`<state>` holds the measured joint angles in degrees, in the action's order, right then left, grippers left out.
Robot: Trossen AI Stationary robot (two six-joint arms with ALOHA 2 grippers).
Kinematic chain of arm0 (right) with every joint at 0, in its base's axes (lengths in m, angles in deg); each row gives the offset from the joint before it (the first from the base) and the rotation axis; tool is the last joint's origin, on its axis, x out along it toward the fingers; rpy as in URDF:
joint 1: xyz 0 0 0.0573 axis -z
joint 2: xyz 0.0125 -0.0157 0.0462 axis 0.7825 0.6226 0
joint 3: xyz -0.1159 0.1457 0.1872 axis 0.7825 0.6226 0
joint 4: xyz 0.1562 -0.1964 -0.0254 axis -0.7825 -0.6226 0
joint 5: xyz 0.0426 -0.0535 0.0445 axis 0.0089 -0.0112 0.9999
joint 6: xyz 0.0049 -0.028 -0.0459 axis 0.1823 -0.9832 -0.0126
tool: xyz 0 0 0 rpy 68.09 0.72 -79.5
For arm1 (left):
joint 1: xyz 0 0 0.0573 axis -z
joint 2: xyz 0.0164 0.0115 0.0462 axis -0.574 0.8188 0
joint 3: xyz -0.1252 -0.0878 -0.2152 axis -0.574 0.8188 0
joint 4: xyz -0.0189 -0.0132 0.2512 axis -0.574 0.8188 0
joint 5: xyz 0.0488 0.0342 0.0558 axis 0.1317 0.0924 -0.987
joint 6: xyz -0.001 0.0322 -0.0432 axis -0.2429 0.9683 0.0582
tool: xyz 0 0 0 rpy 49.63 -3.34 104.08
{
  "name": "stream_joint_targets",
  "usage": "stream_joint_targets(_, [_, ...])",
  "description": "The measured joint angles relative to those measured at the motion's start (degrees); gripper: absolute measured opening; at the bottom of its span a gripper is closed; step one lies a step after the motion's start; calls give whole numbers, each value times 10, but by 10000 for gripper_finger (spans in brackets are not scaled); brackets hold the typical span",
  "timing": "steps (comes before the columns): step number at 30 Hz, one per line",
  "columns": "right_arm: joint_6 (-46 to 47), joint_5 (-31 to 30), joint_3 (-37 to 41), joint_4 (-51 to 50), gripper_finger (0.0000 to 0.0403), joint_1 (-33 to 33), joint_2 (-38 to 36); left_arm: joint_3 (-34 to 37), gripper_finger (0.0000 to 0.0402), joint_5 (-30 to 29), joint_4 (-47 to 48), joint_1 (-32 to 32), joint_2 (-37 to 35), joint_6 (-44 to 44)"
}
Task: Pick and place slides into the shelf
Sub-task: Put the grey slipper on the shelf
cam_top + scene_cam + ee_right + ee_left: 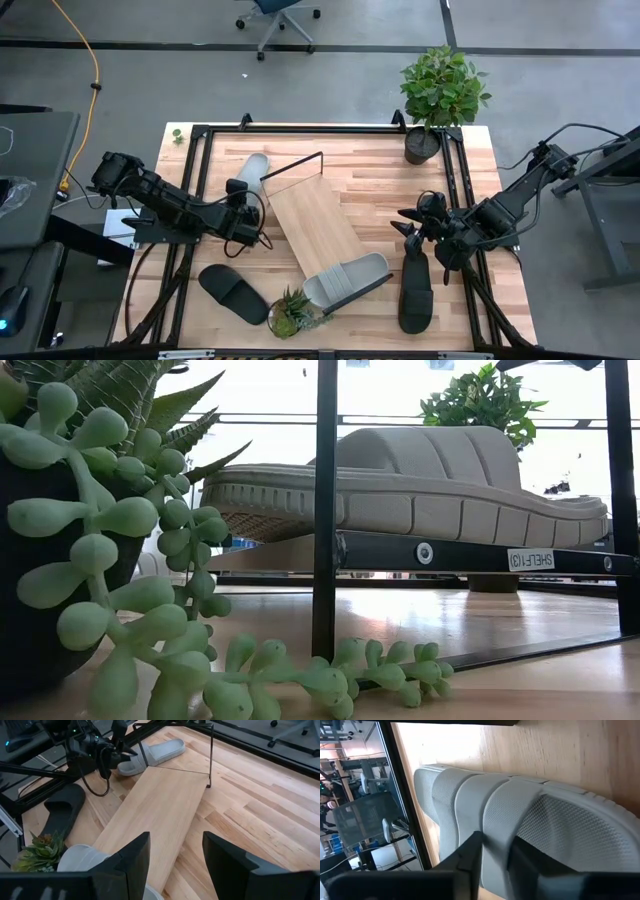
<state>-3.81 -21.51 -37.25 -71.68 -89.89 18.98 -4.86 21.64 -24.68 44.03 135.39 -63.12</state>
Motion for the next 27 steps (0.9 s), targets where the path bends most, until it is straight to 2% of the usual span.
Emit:
stream_joint_targets(7, [30, 0, 0, -8, 172, 0, 0, 0, 7, 0, 1, 0, 0, -13])
stream_joint_targets(15, [35, 0, 0, -11, 172, 0, 0, -8, 9, 37, 22, 0, 0, -48])
stream_joint_targets(22, [41, 0, 0, -14, 172, 1, 0, -62, 8, 71, 109, 0, 0, -96])
stream_joint_targets(27, [39, 0, 0, -21, 172, 1, 0, -114, 4, 130, 194, 0, 0, -104])
